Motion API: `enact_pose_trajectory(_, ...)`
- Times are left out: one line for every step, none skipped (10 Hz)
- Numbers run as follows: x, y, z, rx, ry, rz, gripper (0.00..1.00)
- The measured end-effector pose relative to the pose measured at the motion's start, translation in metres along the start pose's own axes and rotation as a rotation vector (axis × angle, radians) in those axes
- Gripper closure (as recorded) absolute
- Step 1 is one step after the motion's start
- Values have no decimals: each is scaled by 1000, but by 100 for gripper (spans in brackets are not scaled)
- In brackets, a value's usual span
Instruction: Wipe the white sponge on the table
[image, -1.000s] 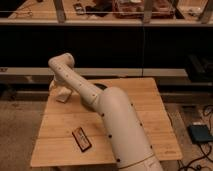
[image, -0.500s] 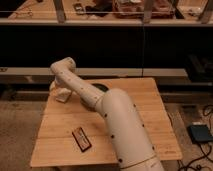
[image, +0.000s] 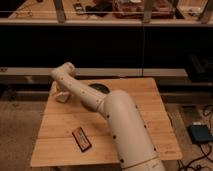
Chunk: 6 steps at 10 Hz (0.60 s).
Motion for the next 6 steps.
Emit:
enact_pose_trajectory(-3, 1, 5, -20, 6, -15, 33)
enact_pose_trajectory(-5, -1, 8, -31, 11, -27, 42)
enact_pose_trajectory(-6, -4, 10, -44, 20, -43, 51)
enact_pose_trajectory(-6, -6, 10, -58, 32, -58, 61)
enact_pose_trajectory(-6, -6, 9, -75, 43, -72, 72)
enact_pose_trajectory(-7, -5, 7, -94, 47, -81, 81)
